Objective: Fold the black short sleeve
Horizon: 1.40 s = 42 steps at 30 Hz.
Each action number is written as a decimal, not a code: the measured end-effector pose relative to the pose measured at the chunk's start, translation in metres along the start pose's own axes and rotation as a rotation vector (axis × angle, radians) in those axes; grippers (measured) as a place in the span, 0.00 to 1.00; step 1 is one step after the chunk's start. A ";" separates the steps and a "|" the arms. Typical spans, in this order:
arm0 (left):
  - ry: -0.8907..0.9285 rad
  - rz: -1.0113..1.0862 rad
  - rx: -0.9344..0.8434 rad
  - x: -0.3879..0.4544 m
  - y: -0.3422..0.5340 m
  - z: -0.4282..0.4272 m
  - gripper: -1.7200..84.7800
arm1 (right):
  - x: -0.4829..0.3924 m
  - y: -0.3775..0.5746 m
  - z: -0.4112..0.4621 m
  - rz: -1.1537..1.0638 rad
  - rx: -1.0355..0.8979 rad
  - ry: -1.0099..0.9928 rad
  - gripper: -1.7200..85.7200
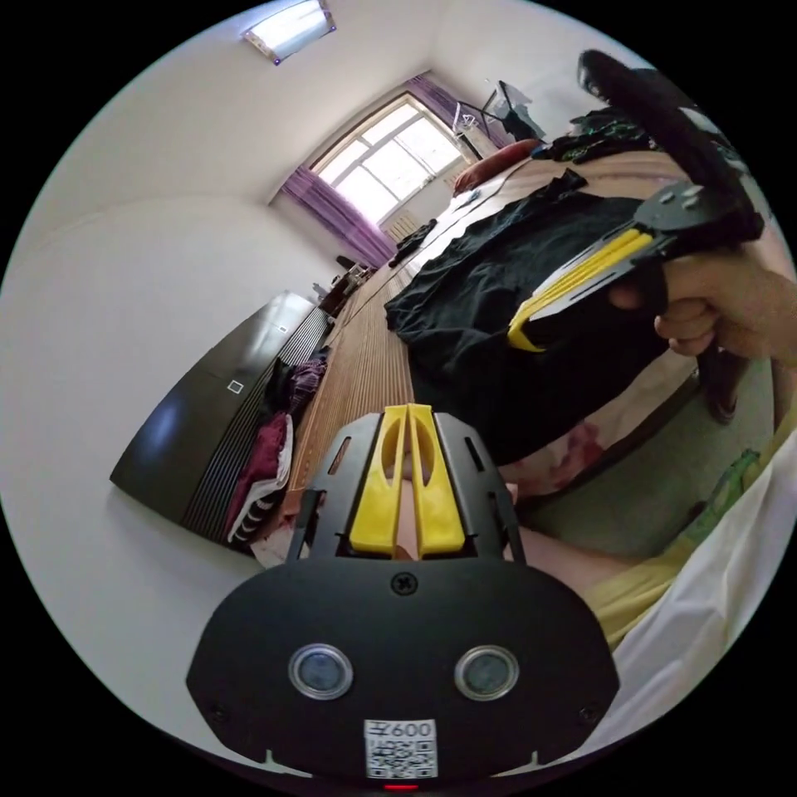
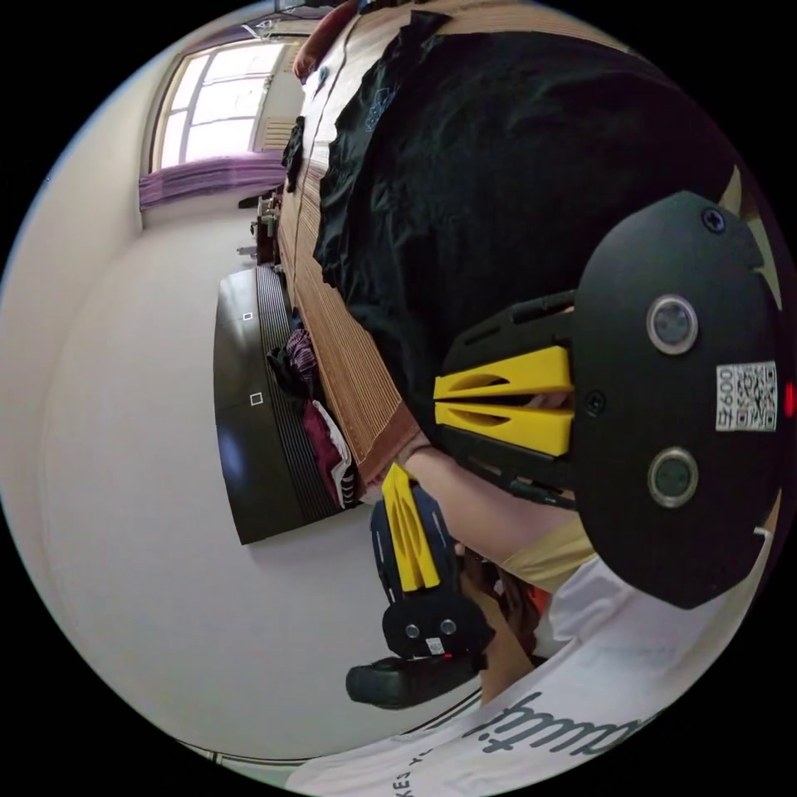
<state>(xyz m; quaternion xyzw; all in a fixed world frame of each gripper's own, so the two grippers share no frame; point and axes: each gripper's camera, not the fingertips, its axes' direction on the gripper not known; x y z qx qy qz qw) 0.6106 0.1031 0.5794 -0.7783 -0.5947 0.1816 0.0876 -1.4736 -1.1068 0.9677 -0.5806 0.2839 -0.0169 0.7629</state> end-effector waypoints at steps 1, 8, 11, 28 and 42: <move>0.004 0.005 0.026 0.002 0.004 -0.004 0.07 | 0.004 0.001 -0.001 0.013 -0.006 -0.013 0.01; 0.091 0.101 0.045 0.042 -0.003 0.015 0.10 | 0.020 0.009 -0.015 0.108 0.012 -0.093 0.01; 0.037 0.135 -0.014 0.049 -0.008 0.037 0.10 | 0.018 0.011 -0.023 0.109 0.016 -0.099 0.01; -0.115 -0.029 0.032 -0.039 0.011 0.044 0.04 | -0.133 0.009 -0.002 -0.323 -0.026 0.106 0.12; -0.079 -0.085 0.016 -0.056 0.034 0.069 0.04 | -0.157 0.023 -0.017 -0.272 0.024 0.228 0.01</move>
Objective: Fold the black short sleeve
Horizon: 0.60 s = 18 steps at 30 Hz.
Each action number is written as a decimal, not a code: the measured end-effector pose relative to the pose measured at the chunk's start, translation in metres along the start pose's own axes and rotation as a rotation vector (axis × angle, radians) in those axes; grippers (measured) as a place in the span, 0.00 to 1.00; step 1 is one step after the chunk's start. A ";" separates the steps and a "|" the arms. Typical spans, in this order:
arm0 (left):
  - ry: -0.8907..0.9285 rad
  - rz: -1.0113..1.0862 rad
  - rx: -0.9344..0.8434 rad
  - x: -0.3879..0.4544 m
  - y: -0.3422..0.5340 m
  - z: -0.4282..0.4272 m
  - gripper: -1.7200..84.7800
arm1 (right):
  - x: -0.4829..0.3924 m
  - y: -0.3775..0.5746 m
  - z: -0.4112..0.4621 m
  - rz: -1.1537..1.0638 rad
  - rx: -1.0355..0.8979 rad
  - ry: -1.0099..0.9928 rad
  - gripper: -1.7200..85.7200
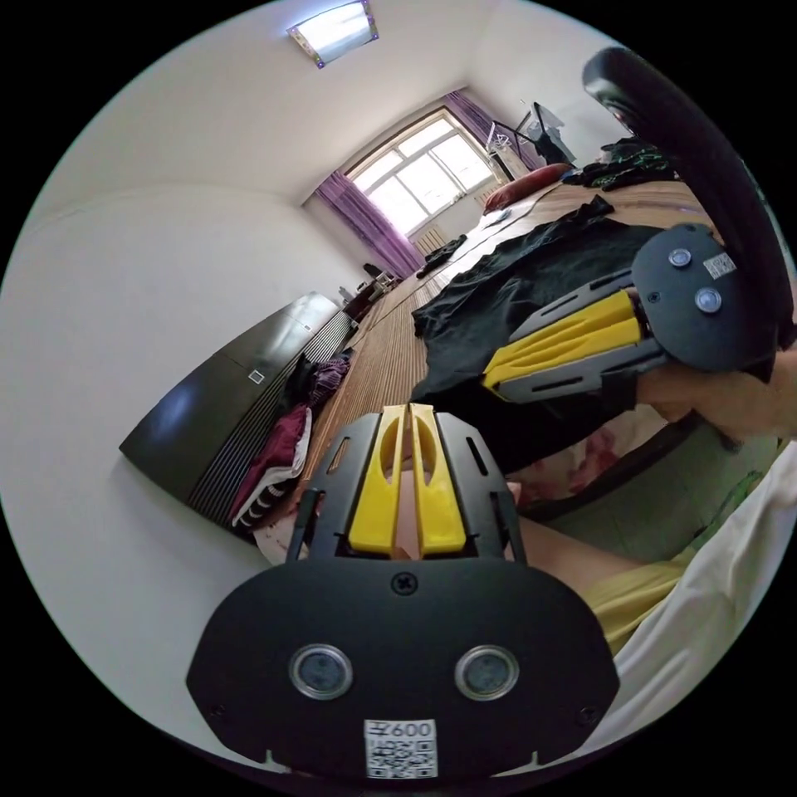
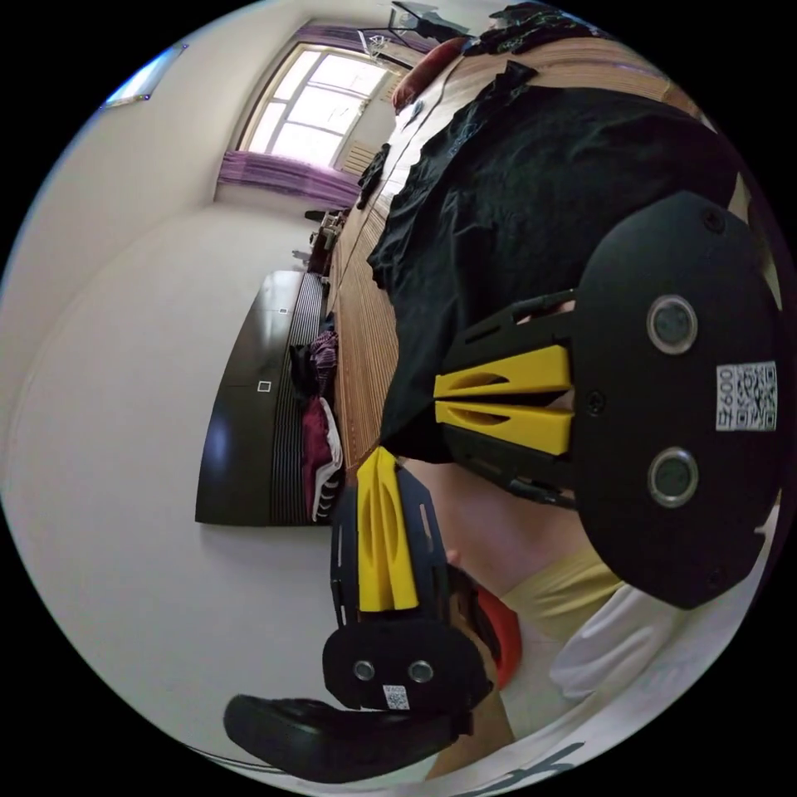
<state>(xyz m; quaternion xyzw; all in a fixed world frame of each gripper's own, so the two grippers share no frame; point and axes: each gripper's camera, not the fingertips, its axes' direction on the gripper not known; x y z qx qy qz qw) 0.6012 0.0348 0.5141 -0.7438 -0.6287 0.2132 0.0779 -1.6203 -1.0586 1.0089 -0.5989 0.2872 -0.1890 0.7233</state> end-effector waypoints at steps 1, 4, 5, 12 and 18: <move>0.005 0.020 -0.007 0.004 0.003 0.001 0.04 | 0.000 0.002 -0.001 0.000 -0.007 0.001 0.01; 0.022 0.078 -0.015 0.015 0.010 0.003 0.04 | 0.002 0.007 -0.005 0.022 -0.013 -0.018 0.01; 0.029 0.113 -0.018 0.022 0.012 0.003 0.04 | 0.004 0.010 -0.006 0.037 -0.014 -0.026 0.01; 0.036 0.244 0.007 0.057 0.020 -0.004 0.04 | 0.011 0.018 -0.018 0.080 -0.019 -0.042 0.01; -0.015 0.295 0.030 0.079 0.017 0.006 0.05 | 0.011 0.019 -0.028 0.085 -0.026 -0.067 0.01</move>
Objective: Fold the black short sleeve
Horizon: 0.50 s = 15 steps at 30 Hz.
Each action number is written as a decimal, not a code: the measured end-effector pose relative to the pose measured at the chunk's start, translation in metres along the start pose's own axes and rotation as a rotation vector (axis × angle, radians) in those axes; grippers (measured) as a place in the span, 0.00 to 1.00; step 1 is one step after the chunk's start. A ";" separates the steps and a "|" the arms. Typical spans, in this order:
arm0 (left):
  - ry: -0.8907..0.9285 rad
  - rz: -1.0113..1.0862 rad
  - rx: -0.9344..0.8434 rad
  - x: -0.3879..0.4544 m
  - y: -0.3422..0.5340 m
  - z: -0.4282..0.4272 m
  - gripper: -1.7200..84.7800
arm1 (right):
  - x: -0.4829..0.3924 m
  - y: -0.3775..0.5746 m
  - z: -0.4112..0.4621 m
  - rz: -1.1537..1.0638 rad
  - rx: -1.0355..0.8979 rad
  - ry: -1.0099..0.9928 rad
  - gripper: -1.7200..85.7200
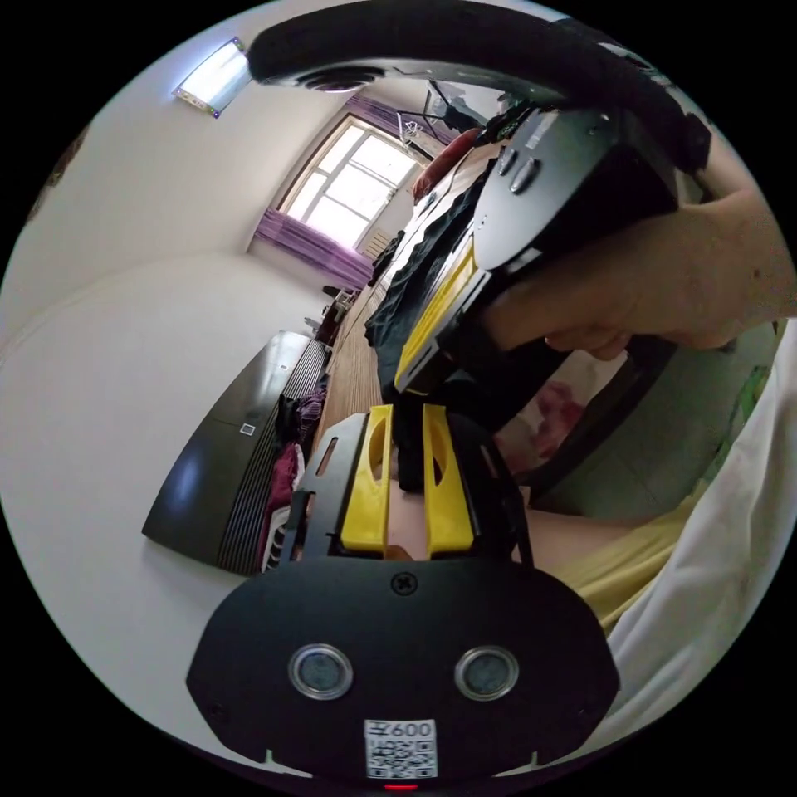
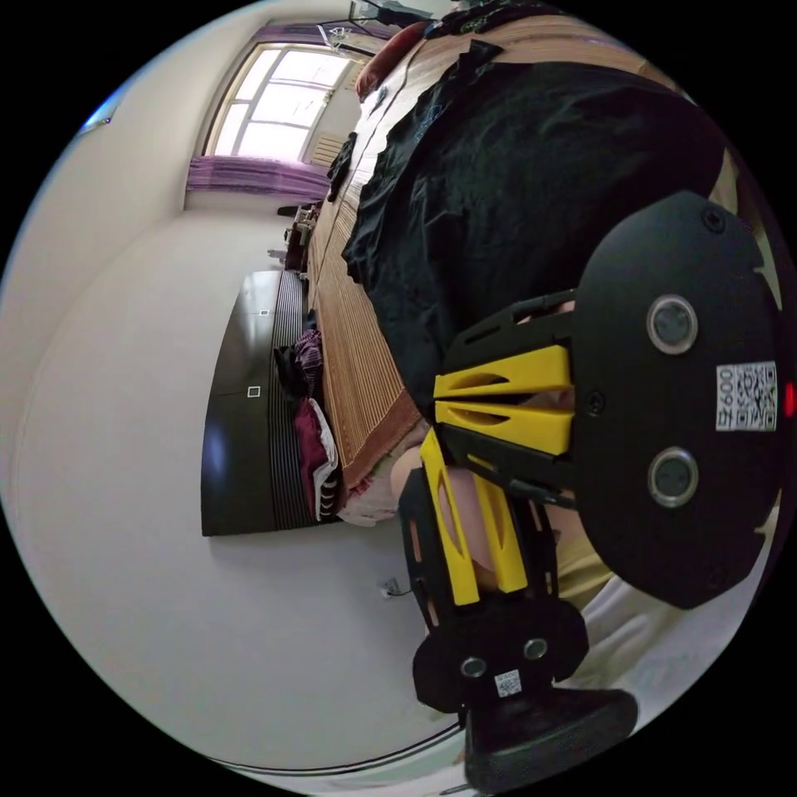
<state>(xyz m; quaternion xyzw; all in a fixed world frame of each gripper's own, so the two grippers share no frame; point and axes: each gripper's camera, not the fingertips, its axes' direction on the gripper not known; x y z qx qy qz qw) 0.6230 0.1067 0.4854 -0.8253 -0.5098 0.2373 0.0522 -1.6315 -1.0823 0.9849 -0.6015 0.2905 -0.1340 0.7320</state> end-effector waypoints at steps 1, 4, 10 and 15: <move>-0.018 0.014 -0.004 0.003 -0.001 0.003 0.05 | -0.002 0.000 -0.002 -0.011 0.000 0.004 0.01; -0.072 0.054 -0.003 0.008 0.002 0.007 0.04 | -0.009 0.001 -0.006 -0.047 -0.007 0.017 0.01; -0.128 0.038 0.007 0.001 0.017 -0.004 0.03 | -0.024 0.006 -0.004 -0.095 -0.039 0.045 0.02; -0.105 -0.007 -0.020 -0.006 0.025 -0.012 0.03 | -0.050 0.016 0.010 -0.194 -0.106 0.141 0.03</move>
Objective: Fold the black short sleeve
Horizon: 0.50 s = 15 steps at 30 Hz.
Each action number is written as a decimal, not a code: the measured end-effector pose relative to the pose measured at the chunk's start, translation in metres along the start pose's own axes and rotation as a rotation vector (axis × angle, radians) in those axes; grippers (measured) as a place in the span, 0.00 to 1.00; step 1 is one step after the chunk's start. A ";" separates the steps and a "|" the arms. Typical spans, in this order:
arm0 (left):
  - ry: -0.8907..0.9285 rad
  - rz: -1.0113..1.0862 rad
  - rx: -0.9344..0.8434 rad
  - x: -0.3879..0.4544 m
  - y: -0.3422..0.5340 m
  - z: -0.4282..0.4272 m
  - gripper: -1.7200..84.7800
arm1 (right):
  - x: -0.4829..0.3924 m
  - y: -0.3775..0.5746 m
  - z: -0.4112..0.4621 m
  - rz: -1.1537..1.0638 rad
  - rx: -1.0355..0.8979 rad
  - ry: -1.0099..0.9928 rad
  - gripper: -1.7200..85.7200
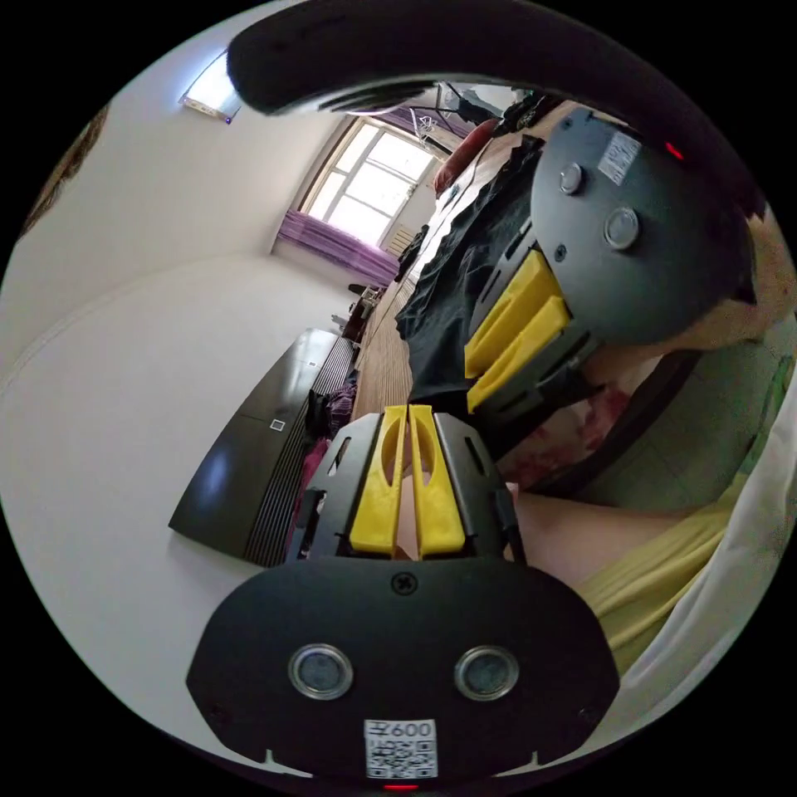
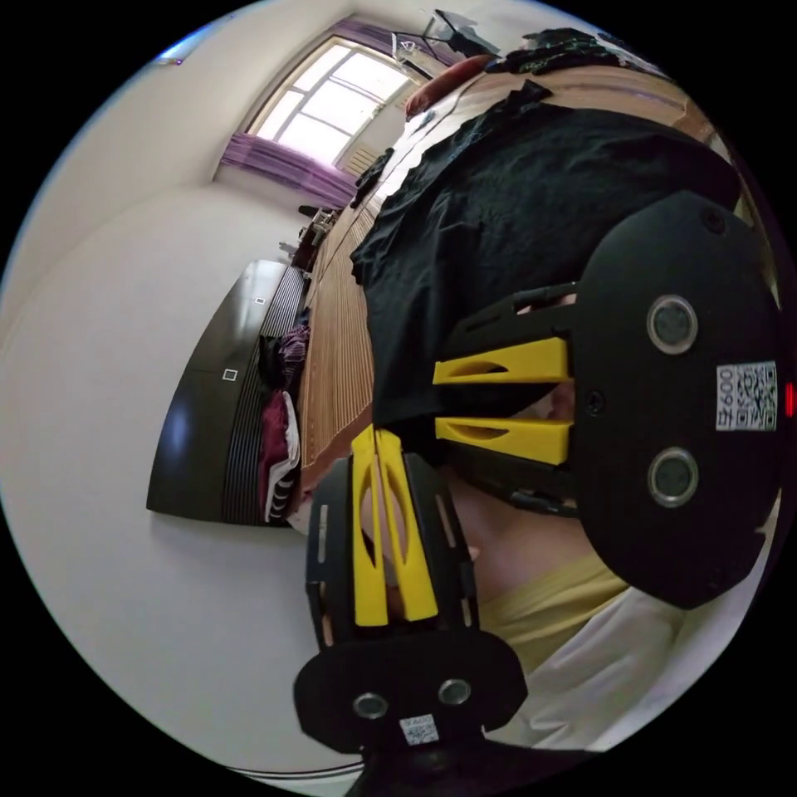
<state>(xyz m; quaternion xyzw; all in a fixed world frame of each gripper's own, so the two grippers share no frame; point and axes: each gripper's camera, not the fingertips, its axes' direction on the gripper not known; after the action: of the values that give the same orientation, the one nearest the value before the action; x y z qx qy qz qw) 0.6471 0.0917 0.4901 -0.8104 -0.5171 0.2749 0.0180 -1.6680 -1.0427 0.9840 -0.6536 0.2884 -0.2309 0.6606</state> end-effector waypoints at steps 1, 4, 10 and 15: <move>-0.002 0.001 -0.002 0.002 0.002 -0.002 0.04 | -0.005 0.001 -0.001 -0.008 0.001 0.027 0.02; 0.025 0.024 -0.019 0.010 0.004 -0.007 0.04 | -0.011 0.002 -0.007 -0.027 0.012 0.051 0.01; 0.064 0.013 -0.014 0.021 0.007 -0.027 0.07 | -0.002 0.008 -0.015 -0.006 0.003 0.022 0.01; 0.032 0.008 -0.023 0.025 0.006 -0.039 0.09 | -0.006 0.014 -0.021 -0.030 0.003 0.035 0.01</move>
<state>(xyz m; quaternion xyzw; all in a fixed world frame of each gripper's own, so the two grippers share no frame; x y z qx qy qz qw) 0.6780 0.1197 0.5108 -0.8168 -0.5168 0.2560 0.0160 -1.6881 -1.0534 0.9709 -0.6526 0.2896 -0.2527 0.6530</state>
